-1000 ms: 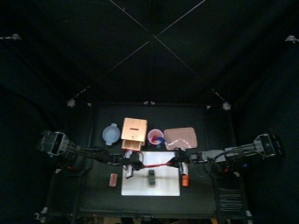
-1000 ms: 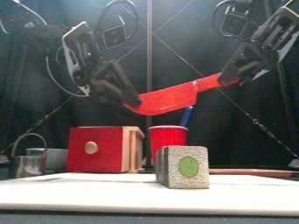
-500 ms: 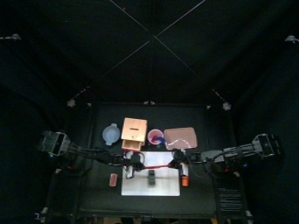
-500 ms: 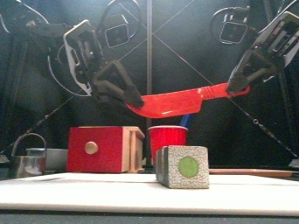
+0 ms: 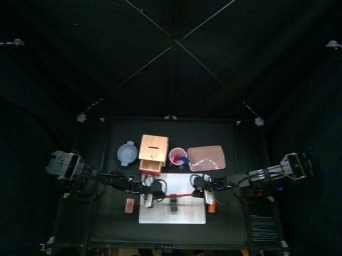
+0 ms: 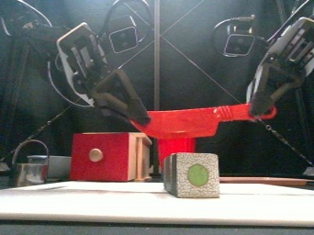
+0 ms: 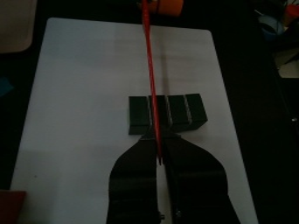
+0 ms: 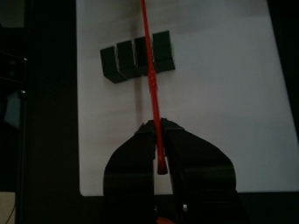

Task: Place sushi on board then cut the sushi with the knife then place the pieces on the plate
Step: Cut the sushi into 4 pieces

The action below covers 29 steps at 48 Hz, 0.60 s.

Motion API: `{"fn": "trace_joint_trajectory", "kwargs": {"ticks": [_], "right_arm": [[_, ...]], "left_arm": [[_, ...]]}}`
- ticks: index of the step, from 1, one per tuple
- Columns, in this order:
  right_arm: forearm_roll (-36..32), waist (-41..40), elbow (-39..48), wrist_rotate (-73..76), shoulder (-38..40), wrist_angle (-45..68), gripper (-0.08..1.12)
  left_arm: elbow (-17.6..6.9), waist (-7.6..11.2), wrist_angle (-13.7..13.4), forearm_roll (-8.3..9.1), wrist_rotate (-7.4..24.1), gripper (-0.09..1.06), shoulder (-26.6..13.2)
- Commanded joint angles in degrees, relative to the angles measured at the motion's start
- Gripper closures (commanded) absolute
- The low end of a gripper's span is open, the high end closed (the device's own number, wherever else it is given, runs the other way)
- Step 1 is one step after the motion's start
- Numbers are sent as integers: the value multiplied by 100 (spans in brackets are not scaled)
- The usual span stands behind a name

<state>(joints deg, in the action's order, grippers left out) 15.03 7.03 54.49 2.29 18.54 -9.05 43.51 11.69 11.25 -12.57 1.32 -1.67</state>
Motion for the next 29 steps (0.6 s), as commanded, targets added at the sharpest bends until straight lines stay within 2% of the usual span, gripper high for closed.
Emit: {"fn": "trace_joint_trajectory", "kwargs": {"ticks": [1,10,29], "right_arm": [[53,9,-97,0,-167,-18,73],[53,9,-229,0,-343,-18,74],[-35,-62,-255,-9,-378,-18,74]], "left_arm": [[-44,44,-9,26,18,66,-44],[-88,44,-246,35,9,66,-105],[-105,26,-272,44,26,66,-167]]}}
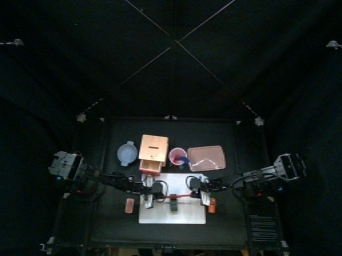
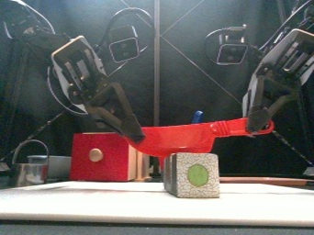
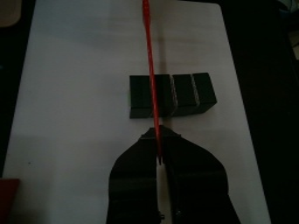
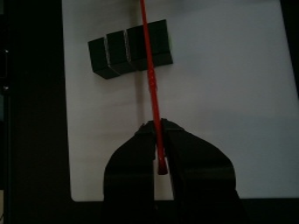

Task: Place sushi on board then cut the sushi with the knife then place the pieces on the plate
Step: Cut the sushi into 4 pieces

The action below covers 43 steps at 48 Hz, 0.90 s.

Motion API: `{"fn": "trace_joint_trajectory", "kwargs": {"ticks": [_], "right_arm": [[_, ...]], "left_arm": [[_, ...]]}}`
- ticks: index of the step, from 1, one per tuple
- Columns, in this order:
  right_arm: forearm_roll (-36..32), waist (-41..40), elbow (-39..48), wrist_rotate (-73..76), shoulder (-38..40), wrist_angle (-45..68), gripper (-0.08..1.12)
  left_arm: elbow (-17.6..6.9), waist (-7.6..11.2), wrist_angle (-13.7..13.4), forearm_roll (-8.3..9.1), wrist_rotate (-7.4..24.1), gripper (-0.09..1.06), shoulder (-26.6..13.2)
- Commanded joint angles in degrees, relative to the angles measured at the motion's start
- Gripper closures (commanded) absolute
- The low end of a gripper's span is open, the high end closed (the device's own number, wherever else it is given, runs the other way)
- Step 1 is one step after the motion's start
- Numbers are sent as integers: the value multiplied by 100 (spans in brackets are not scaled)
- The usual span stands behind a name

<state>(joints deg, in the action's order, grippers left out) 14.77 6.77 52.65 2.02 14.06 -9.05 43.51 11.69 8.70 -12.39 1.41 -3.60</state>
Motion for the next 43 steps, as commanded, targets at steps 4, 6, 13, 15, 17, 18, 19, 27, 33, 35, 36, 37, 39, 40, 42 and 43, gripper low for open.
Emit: {"fn": "trace_joint_trajectory", "kwargs": {"ticks": [4,6,13,15,17,18,19,27,33,35,36,37,39,40,42,43], "right_arm": [[-9,-35,-53,18,62,-9,74],[-9,-35,-44,18,53,-9,74],[-18,-44,-53,9,-26,9,74],[-35,-35,-62,9,-62,9,74],[-53,-35,-62,9,-88,9,74],[-62,-35,-70,18,-105,9,74],[-70,-35,-70,18,-114,9,74],[-70,-44,-70,9,-255,9,74],[-132,-44,-79,9,-431,18,74],[-167,-44,-79,9,-501,35,74],[-185,-44,-88,9,-536,44,74],[-202,-44,-97,9,-580,53,74],[-255,-44,-114,9,-650,79,74],[-281,-53,-132,9,-703,79,74],[-352,-97,-176,9,-791,79,74],[-378,-105,-193,9,-826,79,74]], "left_arm": [[-105,26,-18,70,9,66,9],[-105,26,-18,88,9,66,0],[-132,-18,-18,132,9,66,-105],[-158,-35,-18,149,9,66,-123],[-167,-44,-18,167,9,66,-141],[-167,-44,-18,176,9,66,-149],[-167,-53,-35,185,9,66,-158],[-167,-79,-18,229,9,66,-202],[-167,-141,-18,229,9,66,-299],[-167,-185,-18,237,9,66,-343],[-167,-202,-18,246,9,66,-360],[-176,-220,-35,255,18,66,-378],[-176,-255,-35,299,18,66,-422],[-176,-272,-35,316,18,66,-431],[-176,-316,-44,369,18,66,-457],[-176,-325,-53,404,9,66,-475]]}}
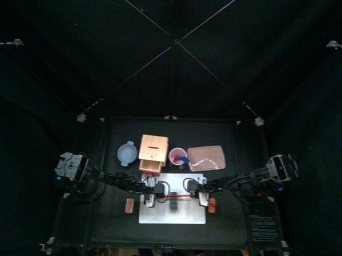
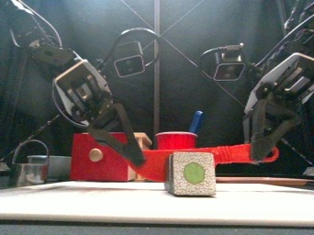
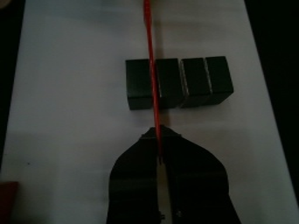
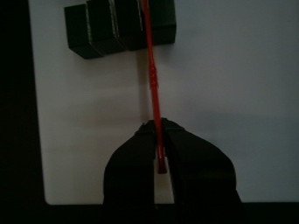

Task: Place sushi on board then cut the sushi with the knife then place the pieces on the plate
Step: Cut the sushi into 4 pieces

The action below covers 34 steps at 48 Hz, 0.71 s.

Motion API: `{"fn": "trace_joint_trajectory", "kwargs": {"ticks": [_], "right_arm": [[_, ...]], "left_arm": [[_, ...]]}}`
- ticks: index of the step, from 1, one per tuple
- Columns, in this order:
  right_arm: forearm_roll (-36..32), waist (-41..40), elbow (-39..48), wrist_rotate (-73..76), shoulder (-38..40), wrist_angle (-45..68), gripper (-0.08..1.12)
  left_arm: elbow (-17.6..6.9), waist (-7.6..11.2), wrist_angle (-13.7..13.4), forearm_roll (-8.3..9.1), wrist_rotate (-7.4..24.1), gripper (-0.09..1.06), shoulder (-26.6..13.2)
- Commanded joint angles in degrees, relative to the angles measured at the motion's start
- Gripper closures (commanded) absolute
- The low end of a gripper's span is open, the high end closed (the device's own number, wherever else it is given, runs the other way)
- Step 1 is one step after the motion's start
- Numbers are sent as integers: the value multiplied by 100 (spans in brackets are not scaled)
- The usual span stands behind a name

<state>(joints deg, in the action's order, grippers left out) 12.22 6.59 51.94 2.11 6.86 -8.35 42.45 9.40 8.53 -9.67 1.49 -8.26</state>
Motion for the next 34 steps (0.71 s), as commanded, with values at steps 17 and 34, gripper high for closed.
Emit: {"fn": "trace_joint_trajectory", "kwargs": {"ticks": [17,34], "right_arm": [[-554,-554,-308,-9,-141,-35,74],[-800,-659,-369,18,299,-185,74]], "left_arm": [[-79,-475,-97,281,0,66,79],[-97,-686,-343,606,-9,66,431]]}}
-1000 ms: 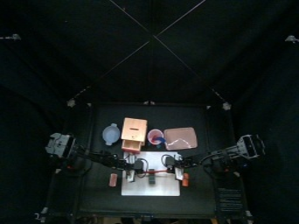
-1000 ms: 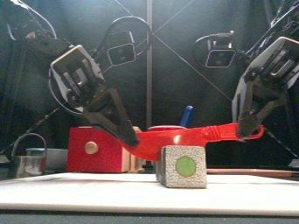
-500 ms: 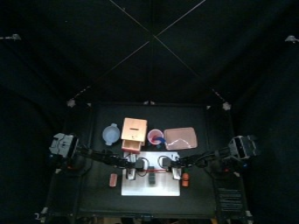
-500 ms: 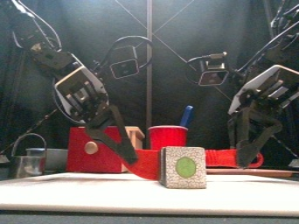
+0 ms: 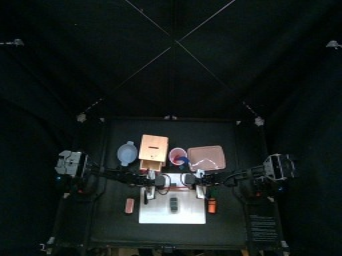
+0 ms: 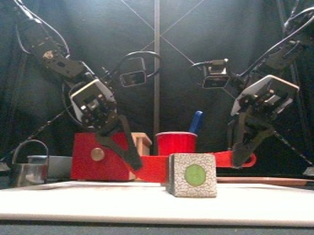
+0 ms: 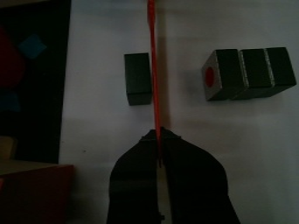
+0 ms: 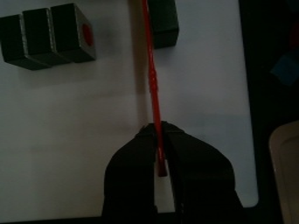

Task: Place sushi on board then cut the sushi with the knife then place the pieces on the plate
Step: Cut the sushi into 4 pieces

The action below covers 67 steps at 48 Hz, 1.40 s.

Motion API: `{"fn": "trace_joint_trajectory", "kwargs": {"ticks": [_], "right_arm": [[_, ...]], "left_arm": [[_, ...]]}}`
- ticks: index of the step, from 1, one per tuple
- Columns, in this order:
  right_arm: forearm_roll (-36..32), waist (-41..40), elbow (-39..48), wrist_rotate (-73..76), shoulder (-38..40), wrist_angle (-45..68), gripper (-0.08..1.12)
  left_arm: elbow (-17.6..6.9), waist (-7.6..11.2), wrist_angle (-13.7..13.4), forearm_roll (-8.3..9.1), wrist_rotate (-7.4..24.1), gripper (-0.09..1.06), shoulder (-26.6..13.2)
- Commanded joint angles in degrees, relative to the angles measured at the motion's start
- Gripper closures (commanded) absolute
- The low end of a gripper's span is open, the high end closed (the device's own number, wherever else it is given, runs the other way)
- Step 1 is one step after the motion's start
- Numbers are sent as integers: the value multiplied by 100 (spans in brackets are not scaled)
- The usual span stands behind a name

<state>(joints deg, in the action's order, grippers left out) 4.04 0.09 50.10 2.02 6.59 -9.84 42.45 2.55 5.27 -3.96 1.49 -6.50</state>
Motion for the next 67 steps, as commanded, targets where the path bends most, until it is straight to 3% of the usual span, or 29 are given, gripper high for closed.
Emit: {"fn": "trace_joint_trajectory", "kwargs": {"ticks": [1,7,15,26,30,42,55,67], "right_arm": [[18,9,-193,26,369,-62,74],[26,167,-272,26,624,-211,74],[26,448,-308,18,940,-334,74],[35,1072,-290,26,984,-343,74],[70,1204,-299,35,879,-343,74],[545,1274,-387,18,554,-352,74],[536,1248,-457,18,536,-343,74],[457,1248,-404,9,413,-352,74]], "left_arm": [[-105,0,-26,35,-9,66,290],[-158,53,-114,35,-9,66,545],[-158,290,-220,26,-9,66,791],[-229,791,-246,18,-9,66,668],[-281,888,-246,-9,-18,66,554],[-422,993,-264,-167,-9,66,281],[-439,984,-281,-149,-9,66,281],[-448,967,-457,-149,-9,66,211]]}}
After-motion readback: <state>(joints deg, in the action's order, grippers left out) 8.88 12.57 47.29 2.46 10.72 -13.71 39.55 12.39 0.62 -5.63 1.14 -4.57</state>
